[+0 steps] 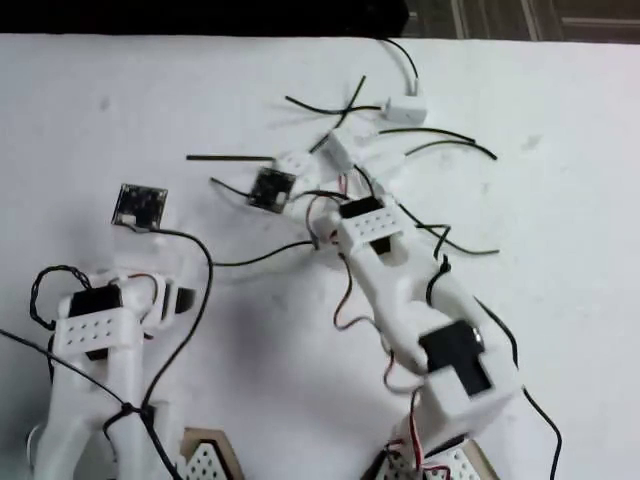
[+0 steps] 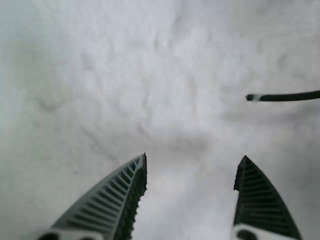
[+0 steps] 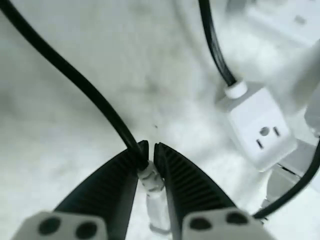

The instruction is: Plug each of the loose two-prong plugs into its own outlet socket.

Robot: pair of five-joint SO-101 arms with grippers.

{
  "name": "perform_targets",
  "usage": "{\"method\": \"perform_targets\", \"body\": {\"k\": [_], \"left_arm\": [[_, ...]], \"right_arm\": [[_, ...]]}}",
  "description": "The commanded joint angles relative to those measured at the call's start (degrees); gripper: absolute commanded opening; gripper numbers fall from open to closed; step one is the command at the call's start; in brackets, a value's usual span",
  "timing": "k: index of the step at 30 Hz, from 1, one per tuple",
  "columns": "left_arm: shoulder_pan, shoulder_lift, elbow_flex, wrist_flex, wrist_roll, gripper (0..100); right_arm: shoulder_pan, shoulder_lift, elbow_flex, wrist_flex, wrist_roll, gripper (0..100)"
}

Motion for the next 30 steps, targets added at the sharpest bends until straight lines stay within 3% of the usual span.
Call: {"method": "perform_targets", "body": {"k": [1,10,14,18,30], "left_arm": [[-0.6,-1.6,-0.3,-1.0,-0.6,29],[-0.6,-1.6,-0.3,-0.9,-0.6,29],[-0.6,-1.6,-0.3,-0.8,-0.6,29],[-0.6,-1.6,-0.3,-0.8,-0.6,29],[-0.6,-1.6,-0.3,-0.8,-0.7,29]], "right_arm": [[-3.9,-7.4,-1.6,4.4,-5.5,1.7],[-14.9,-2.3,-1.6,9.6,-19.6,1.7],[-18.0,1.1,-1.6,7.6,-19.9,3.9],[-18.5,0.0,-1.6,8.7,-19.9,16.3],[-15.9,-13.3,-1.0,25.5,-19.9,15.0]]}}
